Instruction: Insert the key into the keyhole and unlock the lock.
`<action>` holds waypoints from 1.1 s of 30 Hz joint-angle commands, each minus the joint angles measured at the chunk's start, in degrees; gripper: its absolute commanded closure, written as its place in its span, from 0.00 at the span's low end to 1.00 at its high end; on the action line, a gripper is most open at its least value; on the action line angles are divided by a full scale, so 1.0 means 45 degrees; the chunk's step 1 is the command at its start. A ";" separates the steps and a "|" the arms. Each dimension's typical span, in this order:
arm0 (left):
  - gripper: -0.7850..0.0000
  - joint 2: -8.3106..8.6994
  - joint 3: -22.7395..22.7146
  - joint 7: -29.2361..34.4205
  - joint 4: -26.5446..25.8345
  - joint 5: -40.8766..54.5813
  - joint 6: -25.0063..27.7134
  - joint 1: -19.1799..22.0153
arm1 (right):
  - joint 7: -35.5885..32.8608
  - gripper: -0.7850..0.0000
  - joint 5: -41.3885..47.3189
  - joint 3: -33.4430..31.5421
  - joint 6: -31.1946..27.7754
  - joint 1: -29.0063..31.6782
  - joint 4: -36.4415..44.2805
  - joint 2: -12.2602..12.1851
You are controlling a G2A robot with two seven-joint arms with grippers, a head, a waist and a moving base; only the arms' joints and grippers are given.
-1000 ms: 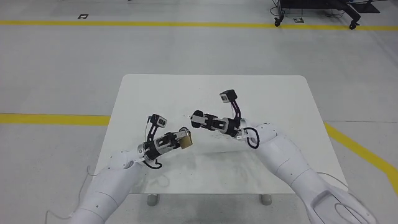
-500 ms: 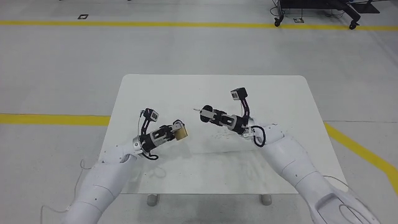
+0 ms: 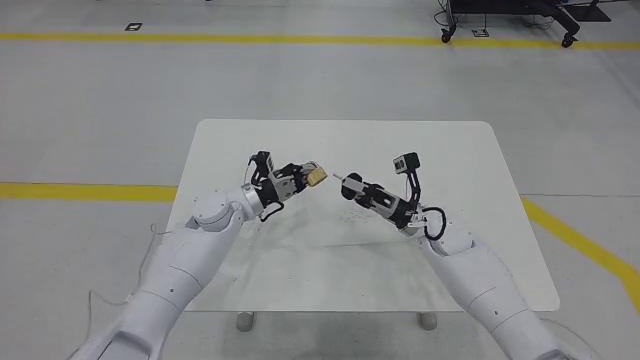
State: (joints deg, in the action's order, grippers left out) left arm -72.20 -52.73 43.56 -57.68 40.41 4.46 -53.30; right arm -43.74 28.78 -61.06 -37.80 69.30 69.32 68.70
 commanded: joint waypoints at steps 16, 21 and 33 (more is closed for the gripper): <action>1.00 -0.0200 0.0096 -0.0128 0.0196 0.0754 -0.0659 0.0089 | 0.0522 1.00 -0.0437 -0.0207 0.1365 0.0460 0.1084 -0.0084; 1.00 -0.0266 0.0112 -0.0976 -0.0400 0.0128 -0.0600 0.0155 | 0.2054 1.00 -0.1375 -0.0145 0.3149 0.1047 0.1681 -0.0086; 1.00 -0.0383 0.0179 -0.2575 -0.1147 -0.1500 0.0281 -0.0281 | 0.4164 1.00 -0.1701 -0.0252 0.4175 0.2346 0.3123 -0.0033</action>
State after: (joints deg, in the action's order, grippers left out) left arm -73.90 -51.89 32.04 -62.70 33.85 5.72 -54.43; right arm -25.08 21.00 -62.22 -19.06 79.93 83.30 68.51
